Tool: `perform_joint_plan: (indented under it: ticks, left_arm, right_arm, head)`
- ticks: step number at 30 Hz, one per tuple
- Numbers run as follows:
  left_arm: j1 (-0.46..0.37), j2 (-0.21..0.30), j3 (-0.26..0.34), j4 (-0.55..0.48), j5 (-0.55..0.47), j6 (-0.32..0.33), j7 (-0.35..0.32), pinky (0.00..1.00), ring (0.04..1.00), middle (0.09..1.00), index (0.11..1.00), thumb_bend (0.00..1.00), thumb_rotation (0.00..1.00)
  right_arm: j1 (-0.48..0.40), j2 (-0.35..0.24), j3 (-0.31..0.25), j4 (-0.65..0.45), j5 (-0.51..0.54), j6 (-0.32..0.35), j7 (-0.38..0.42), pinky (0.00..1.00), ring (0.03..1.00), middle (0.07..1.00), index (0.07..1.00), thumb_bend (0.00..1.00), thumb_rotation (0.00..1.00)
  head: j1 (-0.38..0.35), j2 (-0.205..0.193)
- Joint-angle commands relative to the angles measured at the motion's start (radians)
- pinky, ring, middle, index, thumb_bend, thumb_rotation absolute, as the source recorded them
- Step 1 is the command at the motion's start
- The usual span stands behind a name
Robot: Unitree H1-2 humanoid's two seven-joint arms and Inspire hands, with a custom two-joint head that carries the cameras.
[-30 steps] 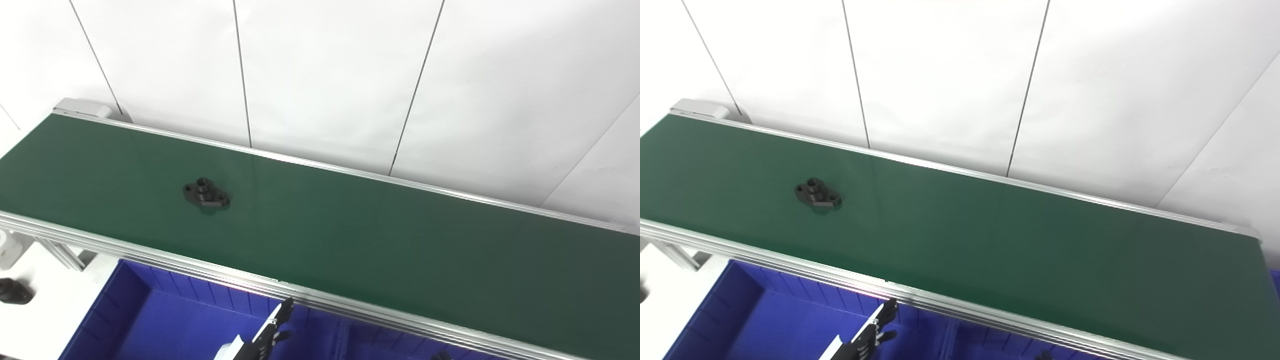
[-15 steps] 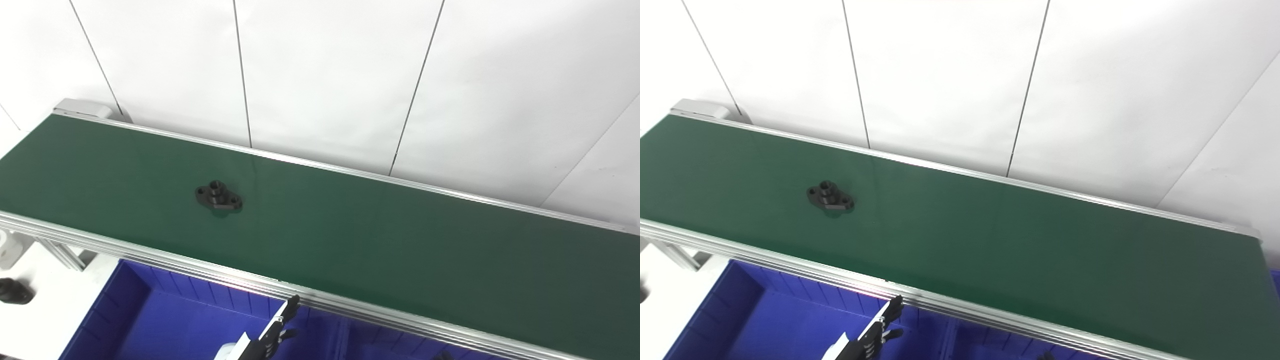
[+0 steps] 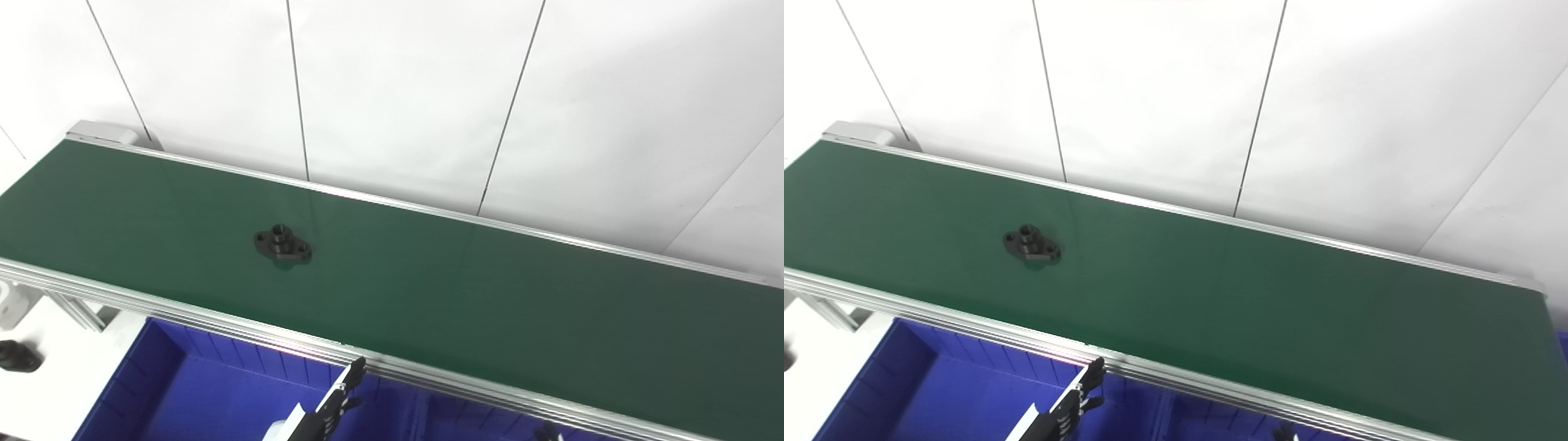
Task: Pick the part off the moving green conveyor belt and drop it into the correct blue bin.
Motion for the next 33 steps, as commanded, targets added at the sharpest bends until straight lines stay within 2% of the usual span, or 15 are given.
perform_joint_plan:
  ticks: [1,3,6,9,12,13,14,15,17,18,19,21,26,30,33]
  left_arm:
    - [-0.01,0.001,-0.004,-0.009,-0.009,-0.041,0.001,0.93,1.0,1.0,1.0,0.91,0.73]
    - [-0.012,0.0,-0.006,-0.008,-0.008,-0.041,0.001,0.92,1.0,1.0,1.0,0.91,0.73]
    - [-0.016,0.0,-0.011,-0.009,0.007,-0.041,0.011,0.91,0.996,1.0,1.0,0.9,0.74]
    - [-0.016,0.002,-0.014,-0.011,-0.007,-0.041,0.0,0.92,0.999,1.0,1.0,0.91,0.74]
    - [-0.018,0.006,-0.015,-0.009,-0.018,-0.041,-0.007,0.94,1.0,1.0,1.0,0.89,0.72]
    - [-0.018,0.007,-0.015,-0.007,-0.017,-0.041,-0.006,0.94,1.0,1.0,1.0,0.89,0.72]
    - [-0.019,0.008,-0.016,-0.006,-0.011,-0.041,-0.002,0.94,1.0,1.0,1.0,0.89,0.72]
    - [-0.019,0.009,-0.016,-0.006,-0.005,-0.041,0.001,0.94,1.0,1.0,1.0,0.9,0.72]
    - [-0.02,0.01,-0.016,-0.005,0.006,-0.04,0.007,0.93,1.0,1.0,1.0,0.91,0.73]
    - [-0.021,0.011,-0.016,-0.004,0.007,-0.04,0.007,0.92,1.0,1.0,1.0,0.91,0.73]
    - [-0.022,0.011,-0.016,-0.003,0.007,-0.04,0.006,0.93,1.0,1.0,1.0,0.91,0.73]
    - [-0.023,0.012,-0.019,-0.001,-0.001,-0.04,0.0,0.94,1.0,1.0,1.0,0.9,0.73]
    - [-0.025,0.016,-0.024,0.0,0.01,-0.04,0.005,0.93,1.0,1.0,1.0,0.9,0.73]
    - [-0.029,0.018,-0.031,0.002,0.007,-0.04,0.001,0.93,1.0,1.0,1.0,0.88,0.72]
    - [-0.031,0.019,-0.034,0.0,0.002,-0.04,-0.012,0.93,1.0,1.0,1.0,0.9,0.72]
  right_arm:
    - [0.025,0.017,-0.008,-0.074,-0.028,-0.051,-0.004,0.85,0.884,0.923,1.0,0.61,0.71]
    - [0.029,0.018,-0.014,-0.122,-0.044,-0.051,0.004,0.81,0.866,0.898,0.985,0.58,0.56]
    - [0.009,0.019,-0.022,-0.195,-0.082,-0.051,0.011,0.82,0.839,0.878,0.957,0.63,0.5]
    - [-0.041,0.029,-0.038,-0.262,-0.138,-0.024,0.021,0.8,0.818,0.856,0.925,0.73,0.5]
    - [-0.125,0.043,-0.054,-0.318,-0.212,0.017,0.033,0.77,0.812,0.856,0.916,0.87,0.56]
    - [-0.143,0.048,-0.057,-0.324,-0.223,0.025,0.035,0.77,0.812,0.856,0.917,0.88,0.56]
    - [-0.192,0.057,-0.064,-0.339,-0.243,0.062,0.044,0.77,0.812,0.857,0.917,0.89,0.57]
    - [-0.225,0.063,-0.069,-0.348,-0.257,0.089,0.051,0.77,0.826,0.873,0.936,0.95,0.64]
    - [-0.308,0.066,-0.079,-0.362,-0.28,0.151,0.079,0.79,0.856,0.909,0.967,0.97,0.7]
    - [-0.361,0.063,-0.085,-0.374,-0.301,0.217,0.111,0.8,0.864,0.92,0.975,0.97,0.71]
    - [-0.408,0.059,-0.089,-0.386,-0.323,0.28,0.141,0.85,0.902,0.952,0.984,0.97,0.71]
    - [-0.504,0.047,-0.096,-0.396,-0.365,0.393,0.201,0.86,0.928,0.977,0.98,0.96,0.65]
    - [-0.713,0.024,-0.074,-0.329,-0.519,0.568,0.286,0.76,0.901,0.95,0.959,0.97,0.63]
    - [-0.831,0.02,-0.039,-0.235,-0.61,0.624,0.297,0.69,0.861,0.921,0.943,0.99,0.61]
    - [-0.936,0.02,-0.006,-0.109,-0.665,0.643,0.293,0.69,0.856,0.906,0.931,1.0,0.61]
  head:
    - [-0.003,0.001]
    - [0.0,0.004]
    - [0.003,0.007]
    - [0.003,0.007]
    - [0.0,0.004]
    - [0.0,0.002]
    - [-0.001,-0.001]
    - [-0.001,-0.001]
    - [0.002,-0.002]
    - [0.001,-0.001]
    - [0.001,-0.001]
    - [0.0,-0.001]
    - [-0.002,0.0]
    - [0.004,0.0]
    - [0.005,0.002]
